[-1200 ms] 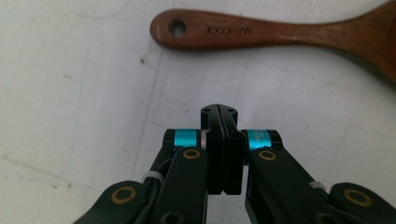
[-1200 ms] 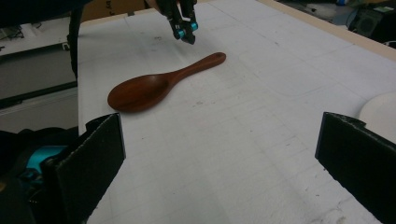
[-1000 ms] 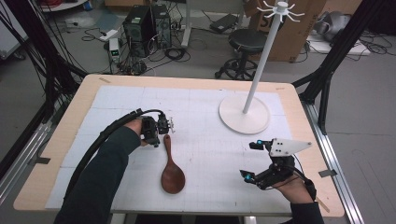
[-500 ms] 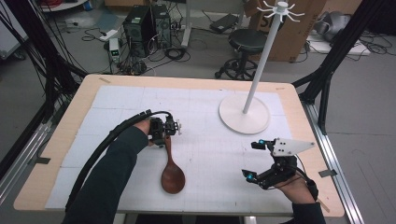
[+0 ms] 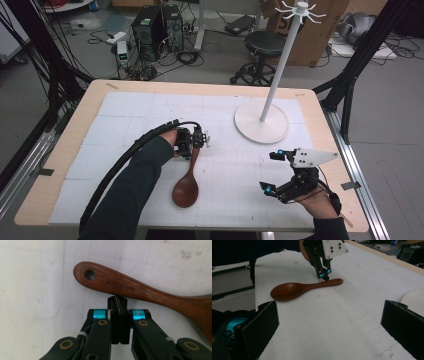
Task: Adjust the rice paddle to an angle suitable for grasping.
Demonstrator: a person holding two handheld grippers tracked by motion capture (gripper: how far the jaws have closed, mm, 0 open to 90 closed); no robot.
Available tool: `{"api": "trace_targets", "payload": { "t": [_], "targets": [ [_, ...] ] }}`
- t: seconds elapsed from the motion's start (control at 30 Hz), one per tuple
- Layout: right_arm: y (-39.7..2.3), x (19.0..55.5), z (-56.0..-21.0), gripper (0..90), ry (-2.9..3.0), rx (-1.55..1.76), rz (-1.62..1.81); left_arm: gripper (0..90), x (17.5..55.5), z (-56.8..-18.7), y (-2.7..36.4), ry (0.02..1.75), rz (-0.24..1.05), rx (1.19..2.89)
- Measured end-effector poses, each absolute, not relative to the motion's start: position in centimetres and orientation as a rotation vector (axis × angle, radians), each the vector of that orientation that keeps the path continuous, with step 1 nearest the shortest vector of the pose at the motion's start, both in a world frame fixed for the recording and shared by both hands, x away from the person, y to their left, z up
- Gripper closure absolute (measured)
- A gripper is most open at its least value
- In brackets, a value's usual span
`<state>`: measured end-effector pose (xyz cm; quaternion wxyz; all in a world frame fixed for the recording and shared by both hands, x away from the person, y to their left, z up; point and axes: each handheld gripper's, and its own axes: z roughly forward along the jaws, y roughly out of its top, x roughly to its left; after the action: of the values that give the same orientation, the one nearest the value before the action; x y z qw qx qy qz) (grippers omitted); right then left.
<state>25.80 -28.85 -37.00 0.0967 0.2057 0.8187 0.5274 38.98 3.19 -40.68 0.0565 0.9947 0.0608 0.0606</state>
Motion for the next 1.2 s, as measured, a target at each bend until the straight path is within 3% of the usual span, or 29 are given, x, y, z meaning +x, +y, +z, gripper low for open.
{"api": "trace_targets", "payload": {
  "t": [0.77,1.2],
  "targets": [
    [-29.4,25.6,-36.6,0.4,2.409,0.598,1.576,89.9,36.1,-40.7,-3.0,-0.084,0.186,3.0],
    [-29.5,25.7,-36.6,0.4,2.408,0.594,1.579,89.7,35.1,-40.6,-3.7,-0.113,0.138,2.988]
  ]
}}
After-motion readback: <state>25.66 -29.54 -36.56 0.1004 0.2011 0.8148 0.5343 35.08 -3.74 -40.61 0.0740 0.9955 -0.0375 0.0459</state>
